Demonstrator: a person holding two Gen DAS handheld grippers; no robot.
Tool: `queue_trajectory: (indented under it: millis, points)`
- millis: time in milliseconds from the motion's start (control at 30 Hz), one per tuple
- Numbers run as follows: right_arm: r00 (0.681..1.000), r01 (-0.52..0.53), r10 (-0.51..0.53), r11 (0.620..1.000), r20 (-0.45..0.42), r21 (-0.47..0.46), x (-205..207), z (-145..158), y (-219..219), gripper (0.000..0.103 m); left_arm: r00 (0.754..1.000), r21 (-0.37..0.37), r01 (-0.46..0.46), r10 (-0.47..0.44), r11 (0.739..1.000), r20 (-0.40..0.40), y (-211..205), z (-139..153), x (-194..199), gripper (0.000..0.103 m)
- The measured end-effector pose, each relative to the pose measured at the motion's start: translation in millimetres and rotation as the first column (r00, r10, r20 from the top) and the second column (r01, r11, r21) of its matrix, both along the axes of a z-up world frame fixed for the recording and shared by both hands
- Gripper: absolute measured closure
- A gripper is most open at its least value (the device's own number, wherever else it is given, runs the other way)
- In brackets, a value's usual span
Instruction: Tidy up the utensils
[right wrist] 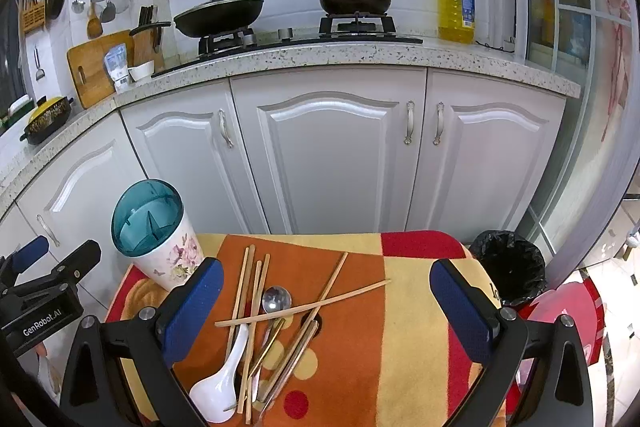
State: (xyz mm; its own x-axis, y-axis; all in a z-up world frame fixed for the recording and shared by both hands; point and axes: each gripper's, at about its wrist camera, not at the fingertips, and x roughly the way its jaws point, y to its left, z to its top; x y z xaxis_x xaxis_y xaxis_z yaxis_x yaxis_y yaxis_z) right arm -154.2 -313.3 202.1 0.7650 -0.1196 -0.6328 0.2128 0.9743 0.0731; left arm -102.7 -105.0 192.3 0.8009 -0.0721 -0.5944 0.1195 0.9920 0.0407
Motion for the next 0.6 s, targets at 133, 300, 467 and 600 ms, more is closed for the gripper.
queue_trajectory:
  millis: [133,300,467,600]
  points:
    - [1.000,-0.004,0.004,1.000,-0.005,-0.004,0.5,-0.5,0.9,0.000,1.000,0.000,-0.001,0.001,1.000,0.000,0.0,0.3,0.5,0.001]
    - [1.000,-0.006,0.006,1.000,-0.011,-0.009,2.1,-1.7,1.8,0.000,1.000,0.000,0.000,0.000,1.000,-0.002,-0.1,0.6,0.7,0.001]
    - [1.000,-0.007,0.007,1.000,-0.015,-0.014,3.1,-2.5,2.8,0.000,1.000,-0.019,0.008,-0.008,1.000,-0.007,0.7,0.0,2.1,0.001]
    - [1.000,-0.009,0.009,1.000,-0.020,-0.017,3.3,-3.5,3.0,0.000,1.000,-0.031,0.012,-0.012,0.999,-0.015,-0.4,-1.7,3.3,0.001]
